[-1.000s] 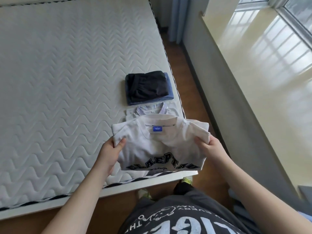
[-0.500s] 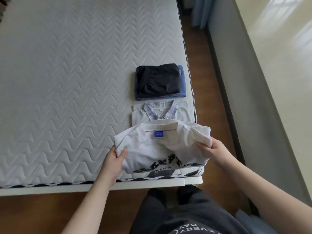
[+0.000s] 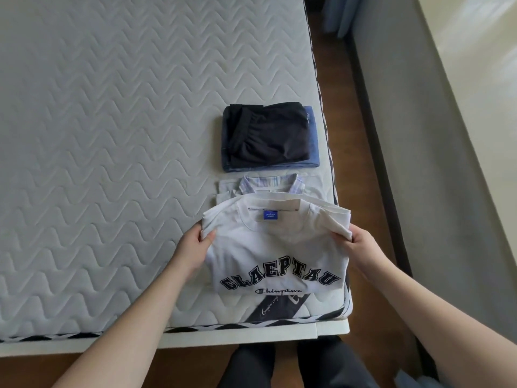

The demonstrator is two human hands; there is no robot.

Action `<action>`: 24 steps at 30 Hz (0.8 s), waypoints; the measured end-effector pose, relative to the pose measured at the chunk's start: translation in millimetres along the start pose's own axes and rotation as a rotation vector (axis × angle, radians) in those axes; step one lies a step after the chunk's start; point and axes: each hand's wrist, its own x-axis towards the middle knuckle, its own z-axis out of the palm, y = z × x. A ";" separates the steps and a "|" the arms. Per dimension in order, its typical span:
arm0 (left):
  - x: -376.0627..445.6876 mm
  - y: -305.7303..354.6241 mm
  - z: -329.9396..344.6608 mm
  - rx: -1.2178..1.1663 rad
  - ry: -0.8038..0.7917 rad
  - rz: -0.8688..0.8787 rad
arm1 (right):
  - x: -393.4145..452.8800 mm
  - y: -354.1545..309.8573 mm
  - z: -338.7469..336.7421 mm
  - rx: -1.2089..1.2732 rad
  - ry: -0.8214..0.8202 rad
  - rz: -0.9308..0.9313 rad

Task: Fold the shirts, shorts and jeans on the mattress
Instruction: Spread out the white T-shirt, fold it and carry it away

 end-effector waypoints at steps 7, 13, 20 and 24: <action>76.5 -1.8 6.8 -0.127 -0.037 -0.071 | 76.6 -14.7 -2.3 0.032 0.018 0.000; 125.8 -19.9 11.9 -0.312 -0.033 -0.233 | 142.7 -17.4 8.6 0.202 0.054 0.056; 183.5 -39.8 31.3 -0.300 0.015 -0.291 | 206.8 17.4 21.5 0.058 0.120 0.160; 206.4 -51.0 41.6 -0.221 0.032 -0.307 | 222.7 29.4 23.8 0.086 0.122 0.242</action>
